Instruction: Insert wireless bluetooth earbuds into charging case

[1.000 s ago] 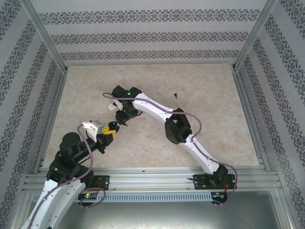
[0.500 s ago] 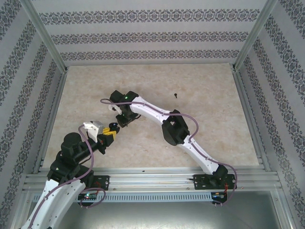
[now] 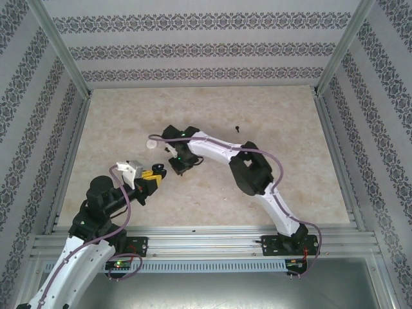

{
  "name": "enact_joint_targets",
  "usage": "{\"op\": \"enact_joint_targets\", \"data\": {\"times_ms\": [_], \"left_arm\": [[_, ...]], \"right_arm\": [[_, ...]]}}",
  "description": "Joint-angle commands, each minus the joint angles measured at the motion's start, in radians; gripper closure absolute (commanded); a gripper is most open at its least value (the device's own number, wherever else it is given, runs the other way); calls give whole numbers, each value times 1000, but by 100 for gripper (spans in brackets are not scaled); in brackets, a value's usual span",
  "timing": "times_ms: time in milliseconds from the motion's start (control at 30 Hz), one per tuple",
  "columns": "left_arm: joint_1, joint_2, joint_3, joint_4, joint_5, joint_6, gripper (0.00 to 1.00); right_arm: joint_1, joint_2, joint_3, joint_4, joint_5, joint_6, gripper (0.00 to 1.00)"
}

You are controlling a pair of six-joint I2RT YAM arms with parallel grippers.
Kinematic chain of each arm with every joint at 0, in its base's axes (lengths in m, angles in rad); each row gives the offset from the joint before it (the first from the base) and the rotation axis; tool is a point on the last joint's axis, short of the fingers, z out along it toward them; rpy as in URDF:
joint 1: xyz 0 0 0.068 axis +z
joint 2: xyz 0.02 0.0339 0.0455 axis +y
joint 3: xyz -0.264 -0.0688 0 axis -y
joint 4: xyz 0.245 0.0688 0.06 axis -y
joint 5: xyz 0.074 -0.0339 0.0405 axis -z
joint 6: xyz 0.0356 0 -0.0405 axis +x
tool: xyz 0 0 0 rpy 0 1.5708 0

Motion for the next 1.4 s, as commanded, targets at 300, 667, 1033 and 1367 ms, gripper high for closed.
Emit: {"op": "enact_joint_targets", "data": {"times_ms": [300, 667, 1033, 1367], "left_arm": [[7, 133, -4, 234, 52, -44, 100], [8, 358, 90, 306, 122, 33, 100], [7, 358, 105, 234, 145, 99, 100], [7, 302, 80, 214, 137, 98, 100]], "right_arm": [[-108, -164, -432, 50, 36, 137, 78], [-110, -148, -289, -43, -1, 181, 67], [-74, -45, -153, -84, -13, 211, 67], [-49, -12, -44, -136, 1, 242, 66]]}}
